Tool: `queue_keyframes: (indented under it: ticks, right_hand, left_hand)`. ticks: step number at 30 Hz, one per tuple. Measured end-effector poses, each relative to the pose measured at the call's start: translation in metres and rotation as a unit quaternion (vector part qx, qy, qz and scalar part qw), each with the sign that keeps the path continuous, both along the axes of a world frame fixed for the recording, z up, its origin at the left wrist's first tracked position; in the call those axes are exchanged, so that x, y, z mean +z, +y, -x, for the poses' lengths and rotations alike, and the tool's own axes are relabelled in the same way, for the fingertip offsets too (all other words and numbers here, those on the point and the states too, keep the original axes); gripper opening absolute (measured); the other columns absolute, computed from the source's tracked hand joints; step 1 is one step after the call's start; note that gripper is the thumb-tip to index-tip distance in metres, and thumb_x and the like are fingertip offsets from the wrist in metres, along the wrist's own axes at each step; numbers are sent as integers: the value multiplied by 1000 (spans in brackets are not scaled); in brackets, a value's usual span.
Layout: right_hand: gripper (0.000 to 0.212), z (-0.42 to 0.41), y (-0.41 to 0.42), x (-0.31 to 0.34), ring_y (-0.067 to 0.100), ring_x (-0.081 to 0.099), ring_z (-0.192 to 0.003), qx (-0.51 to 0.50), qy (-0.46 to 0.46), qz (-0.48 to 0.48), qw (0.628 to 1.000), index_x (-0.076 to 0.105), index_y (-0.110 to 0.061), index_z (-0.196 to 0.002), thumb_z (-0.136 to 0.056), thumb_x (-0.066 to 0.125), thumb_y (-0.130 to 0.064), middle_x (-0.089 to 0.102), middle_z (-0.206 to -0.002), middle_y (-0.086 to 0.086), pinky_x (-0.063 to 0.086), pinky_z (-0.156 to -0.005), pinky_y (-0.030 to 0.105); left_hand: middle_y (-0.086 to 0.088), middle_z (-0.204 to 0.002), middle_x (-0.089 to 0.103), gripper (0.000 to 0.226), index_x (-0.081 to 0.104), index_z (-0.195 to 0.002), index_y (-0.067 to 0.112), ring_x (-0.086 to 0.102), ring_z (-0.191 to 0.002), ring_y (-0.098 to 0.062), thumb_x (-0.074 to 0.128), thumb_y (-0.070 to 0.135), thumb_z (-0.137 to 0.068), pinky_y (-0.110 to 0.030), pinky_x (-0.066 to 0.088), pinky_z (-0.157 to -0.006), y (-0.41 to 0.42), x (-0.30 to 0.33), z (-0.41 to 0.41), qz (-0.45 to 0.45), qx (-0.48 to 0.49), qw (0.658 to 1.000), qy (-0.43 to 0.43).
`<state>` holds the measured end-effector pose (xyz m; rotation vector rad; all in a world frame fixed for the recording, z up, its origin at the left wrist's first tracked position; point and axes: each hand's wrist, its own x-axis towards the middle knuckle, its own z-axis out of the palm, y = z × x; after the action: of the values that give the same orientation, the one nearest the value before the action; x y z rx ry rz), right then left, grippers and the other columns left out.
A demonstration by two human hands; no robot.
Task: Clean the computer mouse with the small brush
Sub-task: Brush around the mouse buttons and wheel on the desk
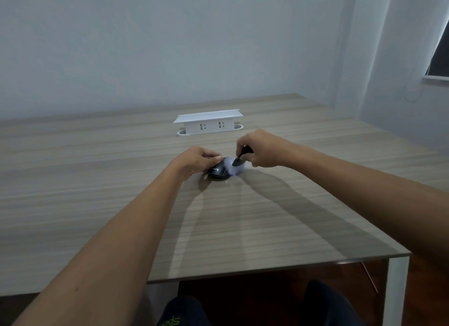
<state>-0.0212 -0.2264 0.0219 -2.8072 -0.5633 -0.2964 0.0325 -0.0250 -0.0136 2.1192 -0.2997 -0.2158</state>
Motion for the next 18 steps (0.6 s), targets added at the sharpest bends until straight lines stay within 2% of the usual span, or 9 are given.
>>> queue_keyframes:
  ticks: [2,4,7,10,12,14,16,18]
  right_hand:
    - [15,-6,-6,-4,23,67,-92,-31,-17,3,999,73,-8,-103,-90,65,-5,72,-104,9,53,-82,33]
    - [15,-7,-10,-9,27,66,-100,-46,-22,-6,999,73,-7,-103,-90,65,-5,73,-108,11,53,-85,34]
    - [15,-5,-10,-11,25,67,-93,-32,-24,-18,999,73,-6,-102,-90,65,-5,74,-104,10,51,-79,29]
    - [13,2,-3,-4,6,61,-65,3,-13,-29,1000,74,-7,-100,-90,65,-7,70,-89,1,47,-70,24]
    - [12,5,1,1,5,66,-56,30,17,-39,999,74,-12,-97,-89,66,-9,69,-78,-7,54,-66,23]
    - [11,5,2,4,3,69,-54,43,37,-37,998,73,-14,-95,-89,66,-9,69,-73,-9,56,-66,22]
    - [11,2,0,4,-1,64,-56,26,24,-24,999,74,-12,-97,-89,67,-8,70,-80,-4,53,-69,23]
    - [13,-2,-2,0,10,65,-74,-3,-6,-9,1000,74,-9,-100,-89,66,-8,72,-94,4,52,-75,27]
  left_hand:
    - [-16,-118,71,33,68,-127,5,63,-100,-19,65,15,-96,-33,49,-106,0,0,0,-5,2,1000,3]
    - [-15,-119,72,32,69,-126,7,64,-101,-19,66,17,-96,-35,48,-108,0,0,0,-9,2,1000,4]
    - [-14,-120,72,33,69,-126,8,65,-106,-21,67,19,-95,-36,47,-110,1,-1,-1,-11,1,1000,3]
    - [-14,-120,72,33,69,-127,6,65,-104,-19,66,18,-96,-34,48,-108,1,-1,-1,-8,0,1000,3]
    - [-14,-117,72,31,69,-126,5,63,-101,-18,64,17,-97,-33,49,-104,0,0,2,-10,1,1000,-4]
    - [-13,-115,71,31,68,-126,5,62,-100,-17,63,16,-97,-32,49,-102,0,1,4,-16,2,1000,-10]
    - [-12,-115,71,31,68,-126,6,62,-101,-17,63,16,-97,-32,49,-104,0,2,4,-18,3,1000,-11]
    - [-12,-115,72,31,69,-126,8,63,-102,-18,64,17,-97,-33,49,-107,0,2,4,-20,4,1000,-9]
